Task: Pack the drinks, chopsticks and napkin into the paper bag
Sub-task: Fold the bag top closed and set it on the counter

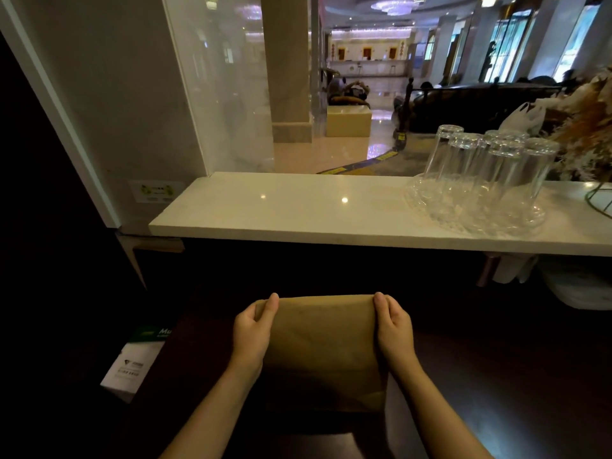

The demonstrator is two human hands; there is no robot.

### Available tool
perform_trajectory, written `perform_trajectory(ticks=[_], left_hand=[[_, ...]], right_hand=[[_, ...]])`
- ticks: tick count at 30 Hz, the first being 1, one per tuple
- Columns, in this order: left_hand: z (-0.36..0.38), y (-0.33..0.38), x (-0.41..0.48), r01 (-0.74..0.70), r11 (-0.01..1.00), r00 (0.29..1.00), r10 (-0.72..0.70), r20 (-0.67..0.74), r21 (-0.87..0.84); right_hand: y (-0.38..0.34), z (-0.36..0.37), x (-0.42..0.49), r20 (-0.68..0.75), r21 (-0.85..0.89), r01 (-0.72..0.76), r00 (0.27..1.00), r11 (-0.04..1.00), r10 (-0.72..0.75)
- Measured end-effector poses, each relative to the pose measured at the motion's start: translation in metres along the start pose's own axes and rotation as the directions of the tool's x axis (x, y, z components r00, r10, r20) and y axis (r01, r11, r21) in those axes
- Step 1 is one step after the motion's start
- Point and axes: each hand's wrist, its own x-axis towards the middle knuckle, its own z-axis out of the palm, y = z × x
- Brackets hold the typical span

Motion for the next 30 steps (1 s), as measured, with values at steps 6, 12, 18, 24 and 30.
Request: perform_trajectory(ticks=[6, 12, 18, 24, 30], left_hand=[[0.002, 0.013, 0.01, 0.007, 0.997, 0.998, -0.012, -0.054, -0.08], [0.013, 0.057, 0.015, -0.081, 0.989, 0.996, 0.077, -0.044, -0.12], [0.031, 0.129, 0.025, -0.236, 0.964, 0.972, 0.237, -0.004, -0.12], [0.049, 0.202, 0.056, -0.34, 0.938, 0.94, 0.34, -0.013, -0.074], [0.068, 0.261, 0.096, -0.405, 0.912, 0.914, 0.406, 0.0, -0.065]], right_hand=[[-0.017, 0.003, 0.014, 0.022, 0.031, 0.04, 0.999, 0.999, -0.04], [-0.058, -0.004, 0.043, 0.049, 0.068, 0.042, 0.998, 0.997, -0.045], [-0.125, -0.01, 0.084, 0.039, 0.141, 0.064, 0.997, 0.988, -0.07], [-0.196, -0.012, 0.136, 0.057, 0.17, 0.141, 0.987, 0.975, -0.152], [-0.246, -0.003, 0.187, 0.049, 0.162, 0.163, 0.984, 0.973, -0.173]])
